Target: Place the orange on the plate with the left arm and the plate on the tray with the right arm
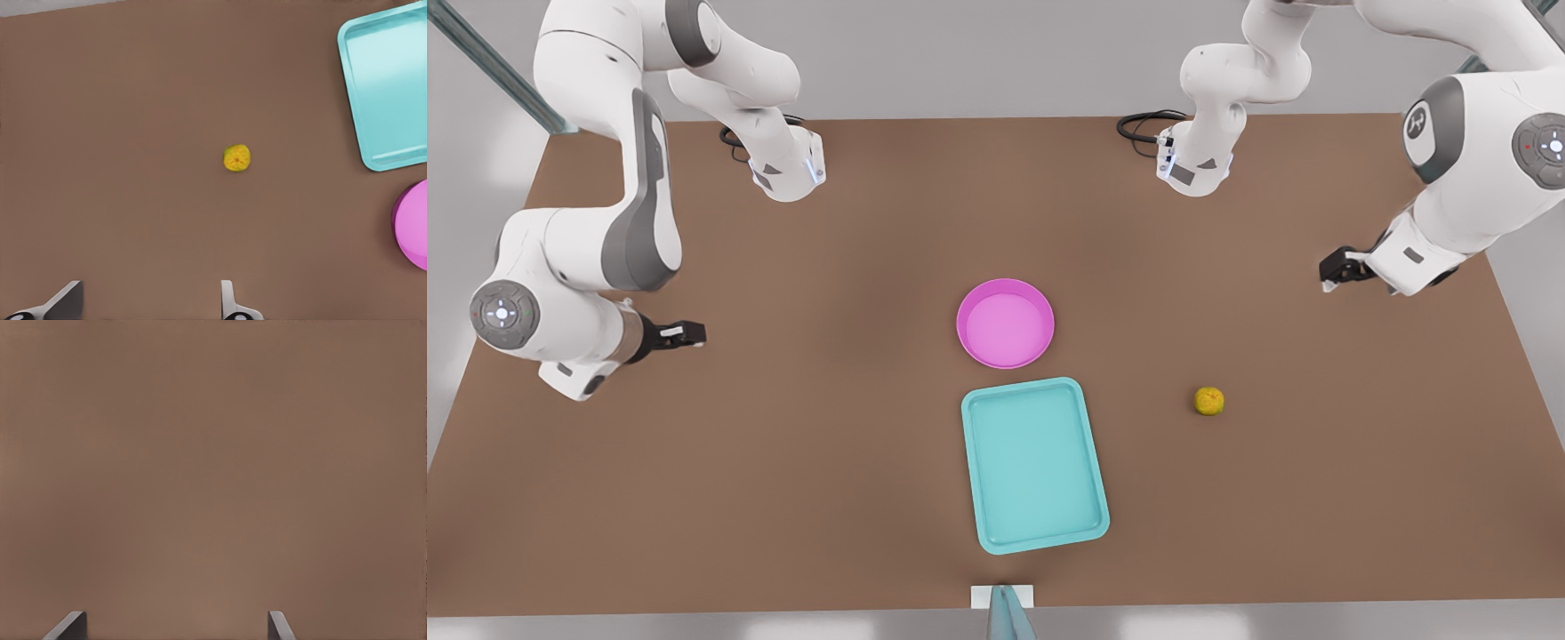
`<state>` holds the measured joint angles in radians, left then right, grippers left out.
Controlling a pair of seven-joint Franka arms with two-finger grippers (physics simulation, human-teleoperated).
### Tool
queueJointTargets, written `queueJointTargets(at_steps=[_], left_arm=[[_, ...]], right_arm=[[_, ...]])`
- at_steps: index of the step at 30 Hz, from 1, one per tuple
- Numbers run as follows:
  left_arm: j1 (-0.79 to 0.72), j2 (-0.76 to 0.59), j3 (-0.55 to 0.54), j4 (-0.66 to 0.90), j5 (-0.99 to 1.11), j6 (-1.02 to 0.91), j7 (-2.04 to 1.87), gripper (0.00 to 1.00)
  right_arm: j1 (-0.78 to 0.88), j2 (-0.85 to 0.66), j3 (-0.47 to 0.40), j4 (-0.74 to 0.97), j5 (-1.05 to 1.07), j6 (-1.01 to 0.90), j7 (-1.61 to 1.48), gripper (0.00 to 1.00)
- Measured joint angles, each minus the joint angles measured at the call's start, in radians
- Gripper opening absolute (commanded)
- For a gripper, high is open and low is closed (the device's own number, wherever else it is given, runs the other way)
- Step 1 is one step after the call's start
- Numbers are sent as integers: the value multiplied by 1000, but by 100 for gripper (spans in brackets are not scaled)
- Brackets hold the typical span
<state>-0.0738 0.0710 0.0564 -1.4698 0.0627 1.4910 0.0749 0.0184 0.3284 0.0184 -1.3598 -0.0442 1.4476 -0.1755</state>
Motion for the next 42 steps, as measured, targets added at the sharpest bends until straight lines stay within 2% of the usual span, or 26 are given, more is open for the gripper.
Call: queueJointTargets(at_steps=[3, 6, 10, 13, 23, 36, 37, 38, 41, 42], left_arm=[[9, 18, 1, -2, -2, 18, -2, 100], [4, 226, 0, -6, -7, 44, -5, 100], [-7, 458, -31, -42, -24, 179, -9, 100], [-9, 551, -41, -47, -28, 289, -11, 100], [-40, 585, -46, -216, -33, 602, -31, 100], [-44, 647, -44, -236, -33, 690, -60, 100], [-44, 649, -44, -236, -33, 693, -62, 80], [-44, 650, -44, -236, -32, 696, -64, 64], [-44, 651, -44, -236, -26, 702, -73, 62], [-44, 650, -44, -236, -24, 703, -76, 57]], right_arm=[[-8, -15, 2, 11, 0, -17, -16, 100], [-3, -44, 1, 9, -6, -26, -29, 100], [-2, -73, 2, 1, -15, -29, -44, 100], [-3, -78, 2, -1, -18, -29, -53, 100], [0, -75, 2, -16, -21, -30, -73, 100], [0, -70, 2, -19, -21, -31, -86, 100], [0, -70, 2, -19, -21, -31, -87, 100], [0, -70, 2, -20, -21, -31, -87, 100], [0, -68, 2, -19, -21, -31, -89, 100], [0, -68, 2, -19, -21, -31, -89, 100]])
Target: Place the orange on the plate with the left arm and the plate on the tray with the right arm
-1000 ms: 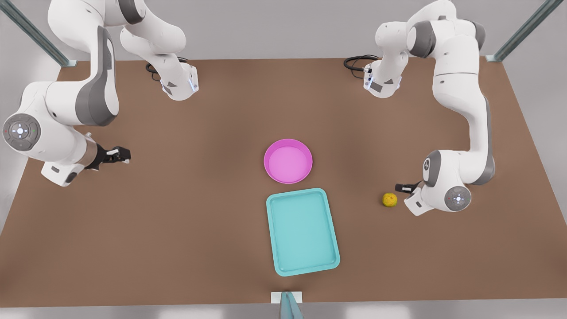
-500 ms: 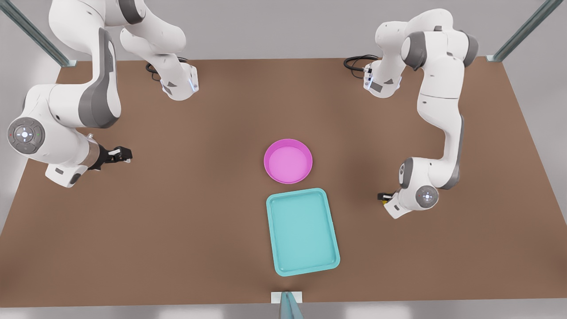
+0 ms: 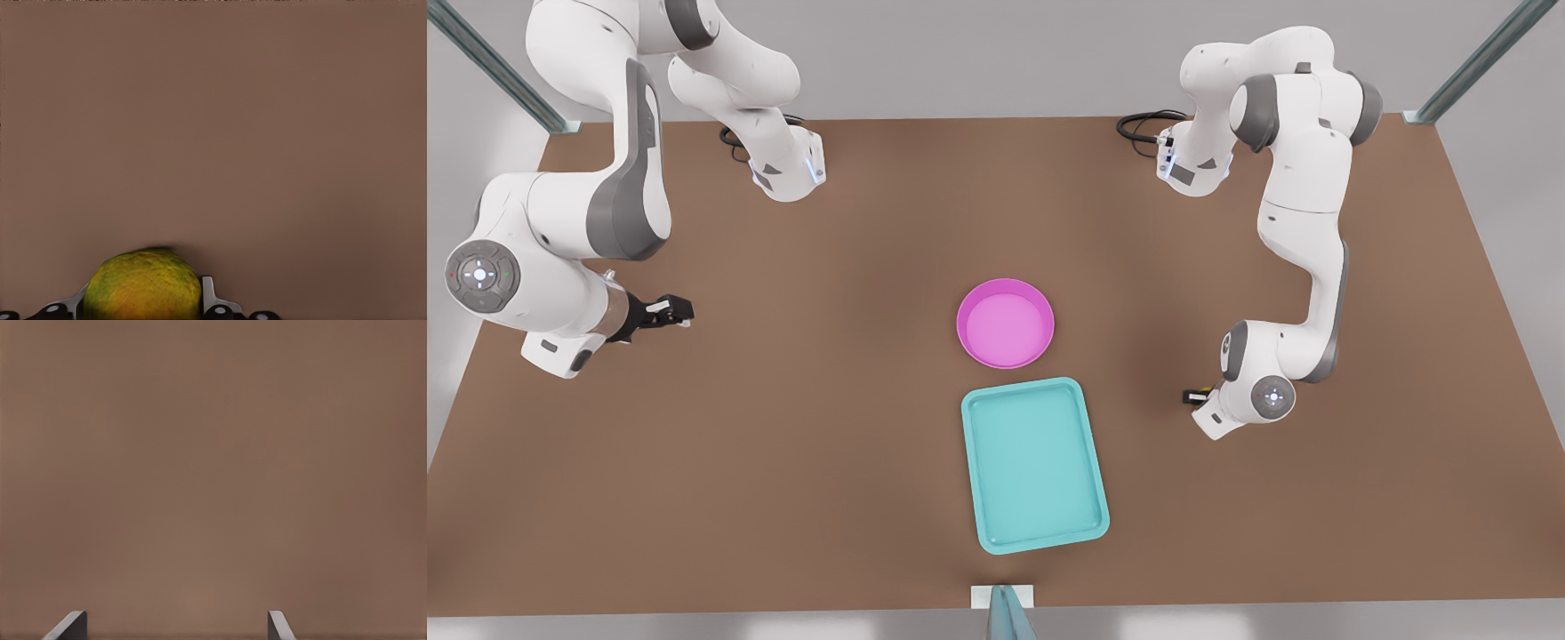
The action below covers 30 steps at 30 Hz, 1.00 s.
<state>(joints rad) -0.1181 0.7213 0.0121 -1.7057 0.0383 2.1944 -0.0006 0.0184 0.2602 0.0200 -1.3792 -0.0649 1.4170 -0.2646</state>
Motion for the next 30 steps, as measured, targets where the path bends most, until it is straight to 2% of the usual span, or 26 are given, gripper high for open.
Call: queueJointTargets(at_steps=[7, 10, 13, 18, 23, 30], left_arm=[[-48, -79, -7, 4, 6, -25, -40, 57], [-234, -102, -11, 101, -13, -95, -95, 58], [-468, -14, -15, 292, -42, -177, -189, 58], [-740, 10, -24, 333, -126, -351, -359, 58], [-763, 15, -19, 325, -161, -503, -486, 58], [-734, 68, -9, 362, -168, -538, -610, 58]], right_arm=[[0, 1, 0, 0, 0, 0, -3, 100], [0, 2, 0, -1, 0, 1, -4, 100], [0, -9, 0, -25, 1, 3, -5, 100], [-1, -27, 0, -56, 2, 13, -5, 100], [0, -24, 0, -57, 4, 18, -5, 100], [0, -20, 0, -57, 10, 22, -4, 100]])
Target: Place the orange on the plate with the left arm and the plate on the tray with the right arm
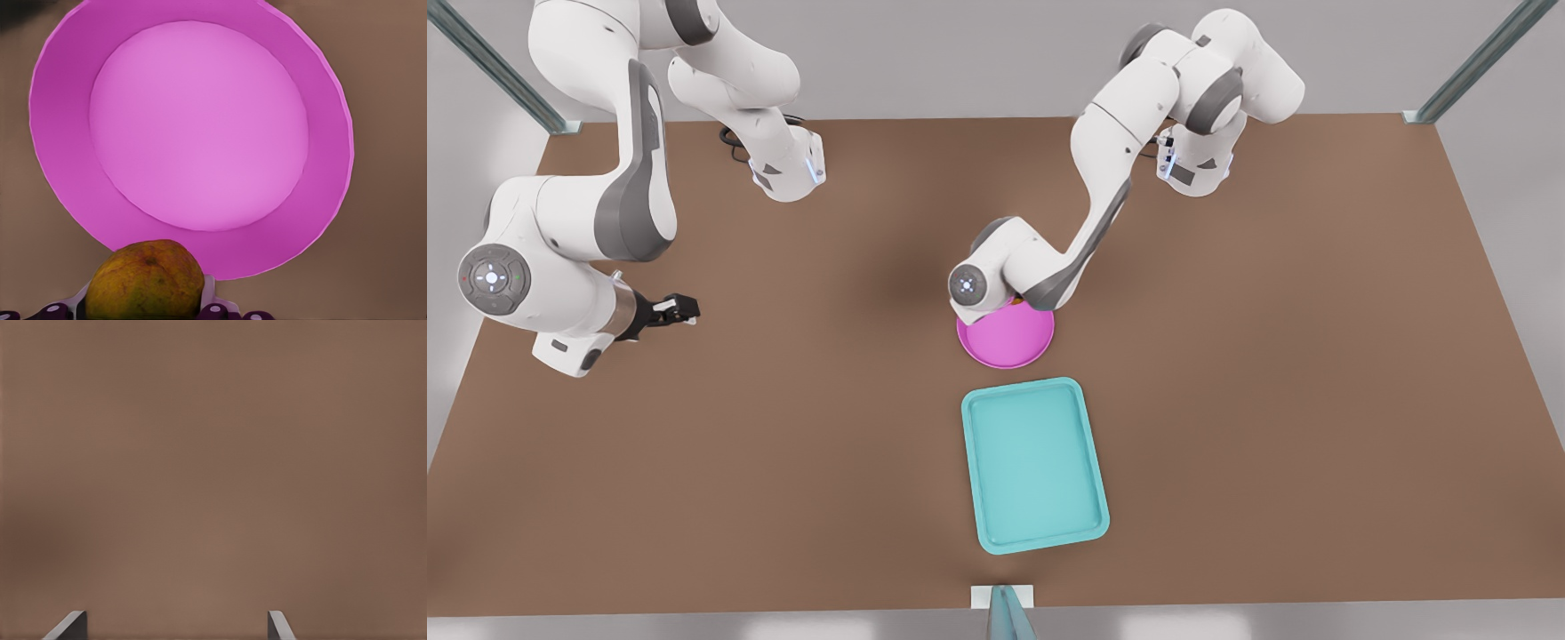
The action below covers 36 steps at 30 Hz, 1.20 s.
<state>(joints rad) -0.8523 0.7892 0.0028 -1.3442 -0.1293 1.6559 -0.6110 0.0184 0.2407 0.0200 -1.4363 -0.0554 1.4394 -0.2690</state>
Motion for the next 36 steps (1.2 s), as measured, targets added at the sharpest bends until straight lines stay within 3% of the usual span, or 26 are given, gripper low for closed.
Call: queueJointTargets(at_steps=[3, 4, 5, 10, 14, 16, 17, 19, 25, 30, 36], left_arm=[[26, 27, 1, 43, 0, 4, -38, 64], [37, 31, 1, 53, -1, 5, -50, 93], [45, 33, 1, 58, -3, 6, -60, 100], [88, -7, 15, 86, -8, -7, -107, 100], [457, -303, 42, 296, -6, -242, -94, 100], [543, -367, 125, 360, -2, -337, -63, 100], [565, -404, 154, 349, -1, -373, -43, 100], [619, -556, 164, 121, 28, -370, 11, 100], [625, -511, 151, 156, 75, -414, 157, 100], [627, -513, 154, 196, 51, -423, 246, 100], [632, -521, 162, 197, 21, -425, 327, 100]], right_arm=[[0, 1, 0, 0, 1, 2, 0, 100], [0, 2, 0, 0, 2, 2, 0, 100], [0, 4, 0, 0, 3, 3, 0, 100], [0, 6, 0, -1, 3, 4, 0, 100], [8, 46, 1, -72, 21, 10, -3, 100], [77, 127, 2, -175, 97, 67, -7, 100], [138, 167, 4, -199, 133, 114, -8, 100], [269, 231, 7, -268, 217, 243, -7, 100], [565, 383, 19, -310, 469, 645, 49, 100], [589, 396, 42, -297, 566, 832, 92, 100], [590, 410, 44, -311, 591, 925, 130, 100]])
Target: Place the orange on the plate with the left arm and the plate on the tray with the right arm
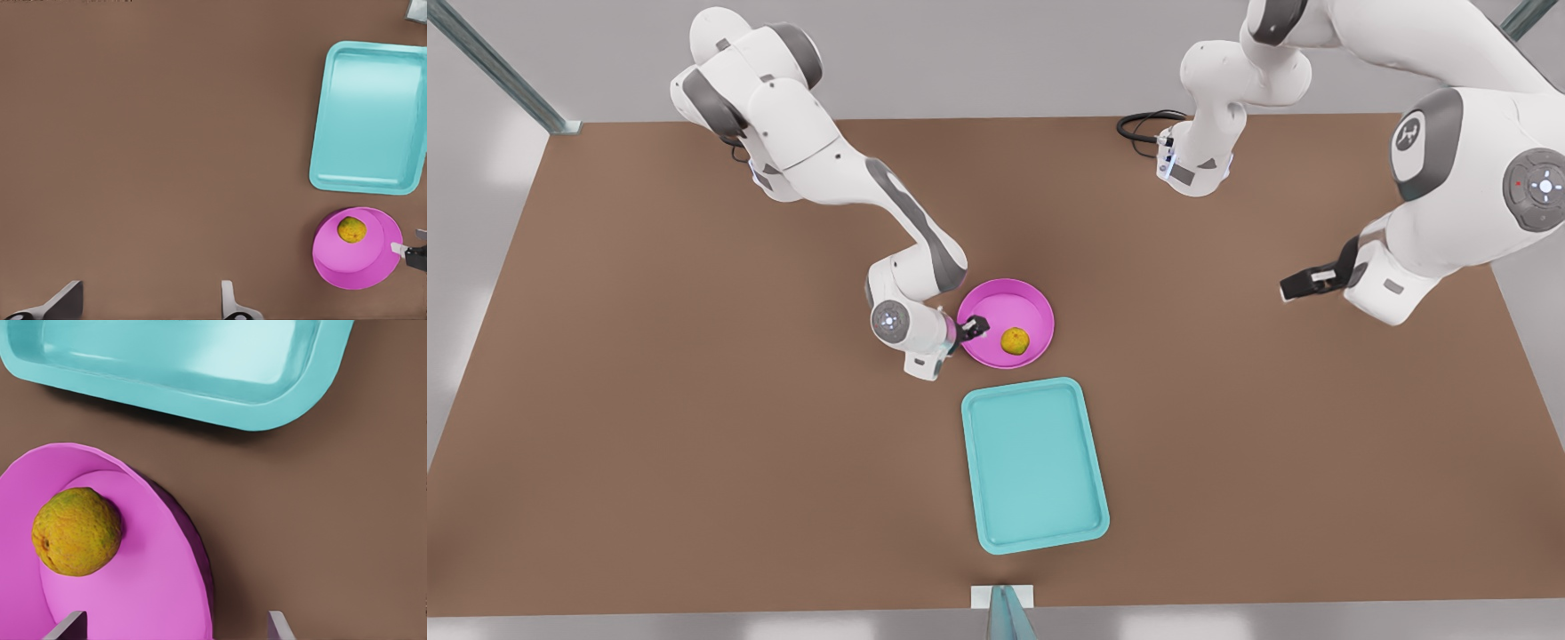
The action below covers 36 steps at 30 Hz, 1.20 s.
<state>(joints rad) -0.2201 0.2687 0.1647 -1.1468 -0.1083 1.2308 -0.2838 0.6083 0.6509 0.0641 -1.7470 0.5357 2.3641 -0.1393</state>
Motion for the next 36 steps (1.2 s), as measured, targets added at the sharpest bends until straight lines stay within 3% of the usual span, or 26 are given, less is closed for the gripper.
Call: queueJointTargets(at_steps=[16, 17, 19, 36], left_arm=[[1, 5, 11, -10, -9, -12, 114, 100], [3, 6, 17, -16, -9, -16, 119, 100], [5, 8, 23, -20, -6, -22, 127, 100], [6, 3, 47, -18, -2, -38, 175, 100]], right_arm=[[26, 42, 0, -14, 5, 50, 56, 100], [27, 42, 0, -13, 6, 50, 58, 90], [27, 42, 0, -11, 11, 48, 56, 51], [24, 56, 0, 12, 1, 25, 60, 27]])
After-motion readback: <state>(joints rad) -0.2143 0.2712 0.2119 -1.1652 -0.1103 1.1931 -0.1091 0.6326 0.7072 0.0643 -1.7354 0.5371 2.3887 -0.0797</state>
